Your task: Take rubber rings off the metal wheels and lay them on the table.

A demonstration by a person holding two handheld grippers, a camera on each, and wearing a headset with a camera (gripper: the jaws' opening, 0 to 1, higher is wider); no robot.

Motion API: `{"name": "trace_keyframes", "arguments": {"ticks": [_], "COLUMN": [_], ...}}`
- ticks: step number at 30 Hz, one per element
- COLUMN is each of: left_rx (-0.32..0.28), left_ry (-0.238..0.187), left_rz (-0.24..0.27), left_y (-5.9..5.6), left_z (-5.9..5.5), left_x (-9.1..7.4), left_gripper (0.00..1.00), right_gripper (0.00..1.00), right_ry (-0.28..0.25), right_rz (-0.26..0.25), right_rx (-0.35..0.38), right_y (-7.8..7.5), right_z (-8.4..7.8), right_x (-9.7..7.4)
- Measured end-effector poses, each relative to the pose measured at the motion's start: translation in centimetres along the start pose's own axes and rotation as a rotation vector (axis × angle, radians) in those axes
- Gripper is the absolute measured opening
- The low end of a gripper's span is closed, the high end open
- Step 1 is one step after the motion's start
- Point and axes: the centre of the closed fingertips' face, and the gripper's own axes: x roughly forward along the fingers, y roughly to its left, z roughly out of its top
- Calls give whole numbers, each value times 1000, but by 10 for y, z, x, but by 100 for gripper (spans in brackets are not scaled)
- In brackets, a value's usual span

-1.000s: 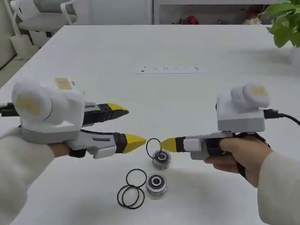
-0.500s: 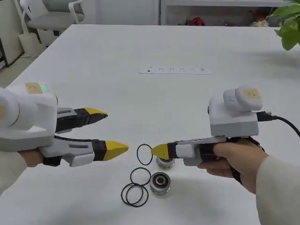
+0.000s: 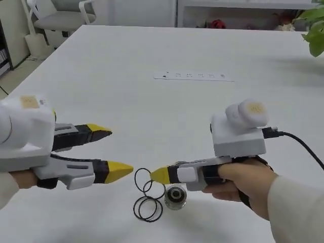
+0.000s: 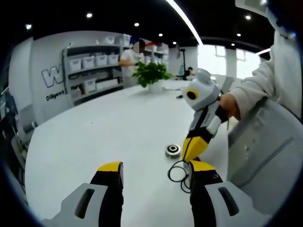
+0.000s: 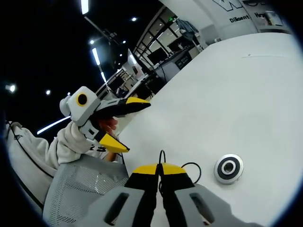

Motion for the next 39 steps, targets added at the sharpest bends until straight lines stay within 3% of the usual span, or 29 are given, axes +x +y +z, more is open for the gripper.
{"name": "trace_keyframes", "arguments": {"ticks": [8, 14, 22, 39], "left_rx": [-12, -9, -10, -14], "left_ry": [11, 10, 15, 25], "left_rz": [-4, -9, -16, -22], "left_y": [-3, -5, -6, -8], "left_z": [-6, -5, -7, -9], "left_x": [-2, -2, -1, -1], "left_gripper": [56, 55, 55, 55], "right_gripper": [0, 0, 0, 4], "right_ry": [44, 42, 43, 50], "right_rz": [-49, -76, -158, -186], "right_rx": [-32, -21, -20, -65], "right_y": [-9, -16, -34, -39], "right_z": [-12, -13, -15, -13], "right_x": [12, 14, 10, 6]}}
